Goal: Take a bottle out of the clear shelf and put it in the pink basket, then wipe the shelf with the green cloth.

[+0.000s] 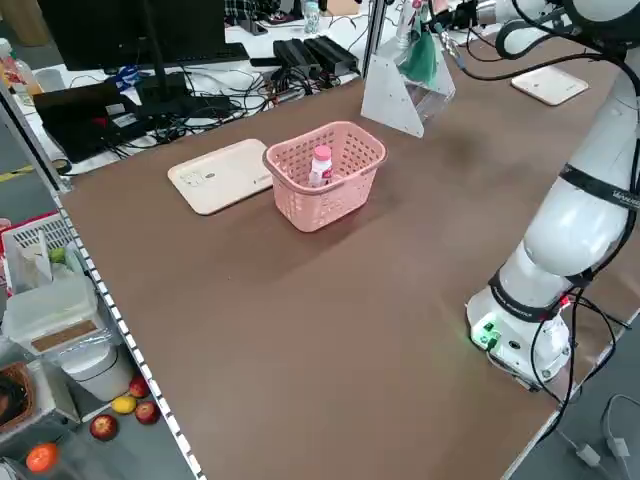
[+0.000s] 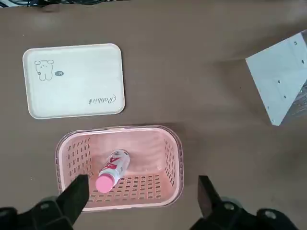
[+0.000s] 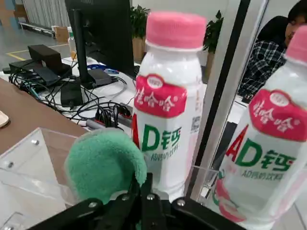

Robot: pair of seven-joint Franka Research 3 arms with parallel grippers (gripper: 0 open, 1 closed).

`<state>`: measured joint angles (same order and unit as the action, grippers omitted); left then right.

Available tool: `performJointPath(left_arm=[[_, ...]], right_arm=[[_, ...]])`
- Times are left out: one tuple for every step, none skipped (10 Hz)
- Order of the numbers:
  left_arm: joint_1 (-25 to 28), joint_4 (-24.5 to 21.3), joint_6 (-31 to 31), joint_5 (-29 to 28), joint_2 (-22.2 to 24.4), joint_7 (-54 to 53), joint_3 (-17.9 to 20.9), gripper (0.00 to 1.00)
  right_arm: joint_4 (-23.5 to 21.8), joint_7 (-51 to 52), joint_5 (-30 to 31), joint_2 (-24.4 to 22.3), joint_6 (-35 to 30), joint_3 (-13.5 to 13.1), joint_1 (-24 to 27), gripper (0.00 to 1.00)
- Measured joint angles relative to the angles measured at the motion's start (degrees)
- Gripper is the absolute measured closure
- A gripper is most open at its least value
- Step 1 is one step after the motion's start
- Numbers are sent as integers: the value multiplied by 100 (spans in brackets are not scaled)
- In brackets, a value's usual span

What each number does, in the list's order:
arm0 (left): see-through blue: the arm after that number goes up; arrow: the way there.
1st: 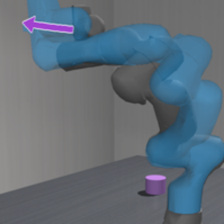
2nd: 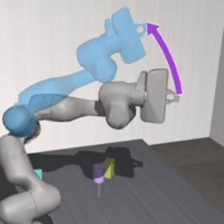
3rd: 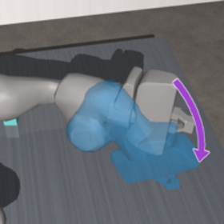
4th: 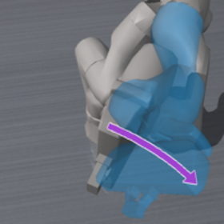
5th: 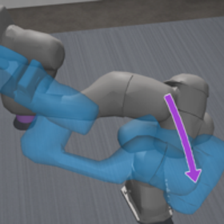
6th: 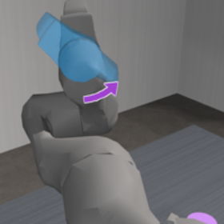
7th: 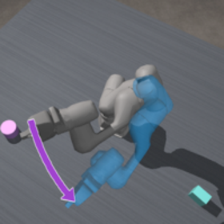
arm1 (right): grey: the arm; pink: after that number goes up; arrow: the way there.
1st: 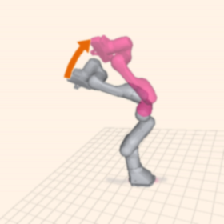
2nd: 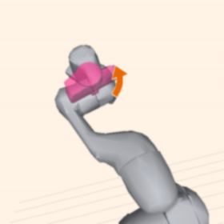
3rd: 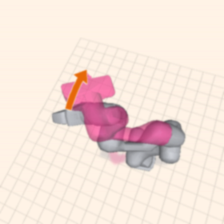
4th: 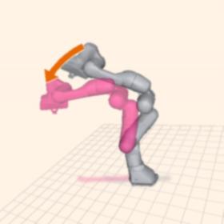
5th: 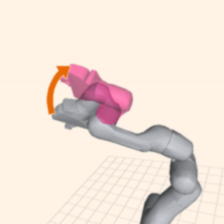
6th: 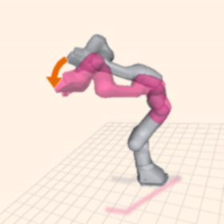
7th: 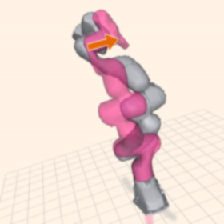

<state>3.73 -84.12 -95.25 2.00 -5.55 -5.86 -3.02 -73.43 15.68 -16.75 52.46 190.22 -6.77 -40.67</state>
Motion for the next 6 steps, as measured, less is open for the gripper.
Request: performJointPath(left_arm=[[7,0,0,0,-34,0,3,0],[11,-1,-3,0,-71,0,7,0],[13,0,-5,0,-90,0,7,0],[14,0,-6,0,-94,0,7,0],[10,1,-6,0,-94,0,5,0],[7,1,-6,0,-94,0,2,0]], right_arm=[[2,-2,0,82,2,8,-30,97],[15,-20,0,152,15,32,-71,97],[47,-108,-2,187,10,69,-117,97],[118,-276,-2,197,-29,100,-179,97],[255,-397,-2,201,-139,111,-234,97],[412,-441,-2,203,-290,113,-259,97]])
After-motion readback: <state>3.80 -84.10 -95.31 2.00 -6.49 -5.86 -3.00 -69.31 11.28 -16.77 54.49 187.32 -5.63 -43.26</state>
